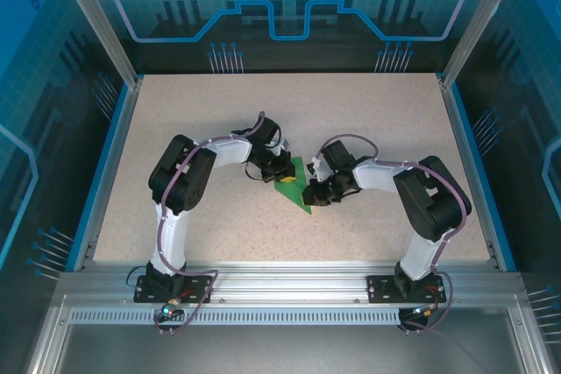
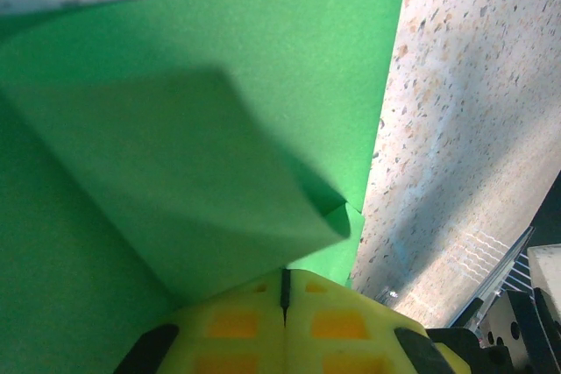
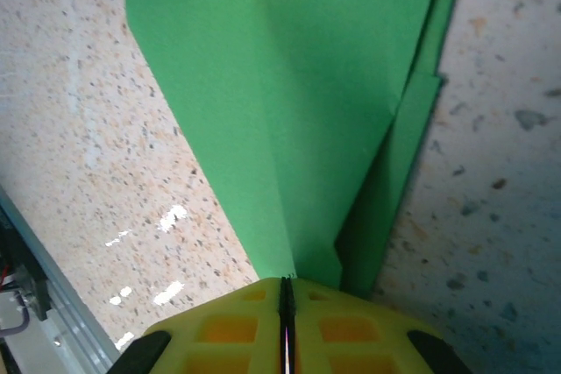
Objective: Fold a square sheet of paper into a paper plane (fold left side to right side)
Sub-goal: Fourth fold the wing at the center of the table.
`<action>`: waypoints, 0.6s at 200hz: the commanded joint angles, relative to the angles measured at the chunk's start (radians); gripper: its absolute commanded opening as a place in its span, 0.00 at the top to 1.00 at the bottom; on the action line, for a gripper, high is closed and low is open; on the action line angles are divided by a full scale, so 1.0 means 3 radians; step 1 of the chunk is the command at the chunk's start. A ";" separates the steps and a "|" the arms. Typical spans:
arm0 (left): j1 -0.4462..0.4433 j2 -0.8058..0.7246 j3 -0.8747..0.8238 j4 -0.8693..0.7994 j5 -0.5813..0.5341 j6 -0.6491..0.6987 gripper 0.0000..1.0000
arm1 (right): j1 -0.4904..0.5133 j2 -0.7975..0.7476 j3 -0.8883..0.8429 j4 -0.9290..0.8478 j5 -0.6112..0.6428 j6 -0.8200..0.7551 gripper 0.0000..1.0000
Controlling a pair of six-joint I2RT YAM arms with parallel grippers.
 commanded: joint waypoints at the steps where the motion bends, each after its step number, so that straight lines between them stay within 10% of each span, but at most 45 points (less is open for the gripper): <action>1: -0.0012 0.0063 -0.0130 -0.0263 -0.0181 0.0079 1.00 | 0.0065 0.0050 -0.0010 -0.0262 0.0158 -0.0080 0.89; 120: -0.0016 0.0059 -0.0097 -0.0290 -0.0196 0.0075 1.00 | 0.0094 -0.0293 -0.0064 -0.0305 0.0127 -0.0144 0.86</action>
